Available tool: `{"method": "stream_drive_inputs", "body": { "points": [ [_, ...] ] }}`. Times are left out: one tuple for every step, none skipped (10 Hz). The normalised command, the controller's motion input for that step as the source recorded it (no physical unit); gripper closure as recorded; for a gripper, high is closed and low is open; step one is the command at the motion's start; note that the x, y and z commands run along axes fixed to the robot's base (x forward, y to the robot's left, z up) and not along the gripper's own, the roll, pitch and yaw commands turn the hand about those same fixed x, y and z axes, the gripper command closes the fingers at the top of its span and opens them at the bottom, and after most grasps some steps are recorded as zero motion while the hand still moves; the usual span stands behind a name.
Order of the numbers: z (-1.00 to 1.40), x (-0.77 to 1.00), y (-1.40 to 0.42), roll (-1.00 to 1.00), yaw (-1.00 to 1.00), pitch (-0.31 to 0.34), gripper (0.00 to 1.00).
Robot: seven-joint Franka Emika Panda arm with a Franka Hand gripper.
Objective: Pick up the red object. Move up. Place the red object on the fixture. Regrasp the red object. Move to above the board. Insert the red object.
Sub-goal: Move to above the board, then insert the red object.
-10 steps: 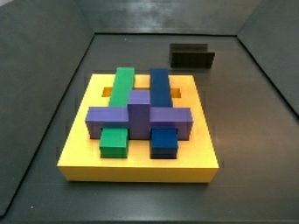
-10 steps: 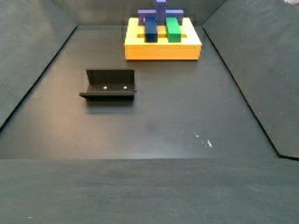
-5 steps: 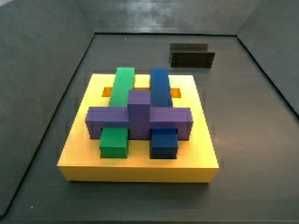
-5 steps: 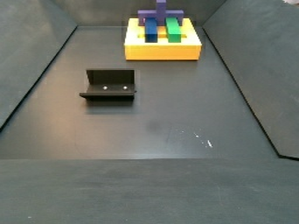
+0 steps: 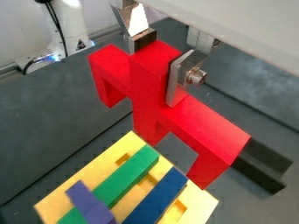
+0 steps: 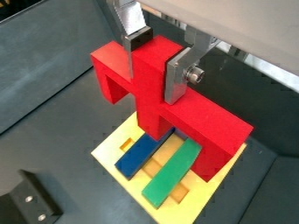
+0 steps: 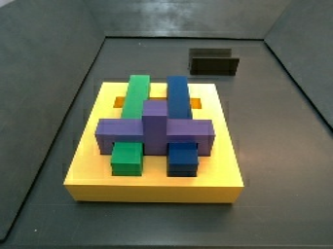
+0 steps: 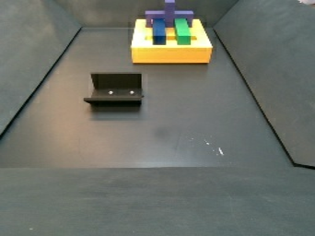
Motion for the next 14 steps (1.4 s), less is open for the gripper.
{"method": "stream_drive_inputs", "body": {
  "points": [
    [0.0, -0.02, 0.02, -0.24, -0.01, -0.018, 1.0],
    [0.0, 0.0, -0.02, 0.0, 0.0, 0.0, 1.0],
    [0.0, 0.0, -0.04, 0.01, 0.0, 0.0, 1.0],
    [-0.27, 0.29, 0.15, -0.04, 0.0, 0.04, 1.0],
    [-0.88, 0.0, 0.09, 0.16, -0.01, -0.097, 1.0],
    [-0.97, 0.0, 0.09, 0.07, 0.0, -0.116, 1.0],
    [-1.0, 0.0, 0.06, 0.02, 0.0, -0.116, 1.0],
    [-1.0, 0.0, 0.05, 0.0, 0.0, -0.124, 1.0],
    [-0.82, 0.12, 0.04, -0.01, 0.01, -0.209, 1.0],
    [-0.72, 0.22, 0.09, -0.04, 0.09, -0.251, 1.0],
    [-0.67, 0.31, 0.05, 0.07, 0.06, -0.224, 1.0],
    [-0.59, 0.3, 0.09, 0.21, 0.0, -0.164, 1.0],
    [-0.55, -0.04, 0.0, 0.2, 0.0, -0.273, 1.0],
    [-0.52, -0.32, -0.01, 0.16, 0.0, -0.353, 1.0]
  ]
}}
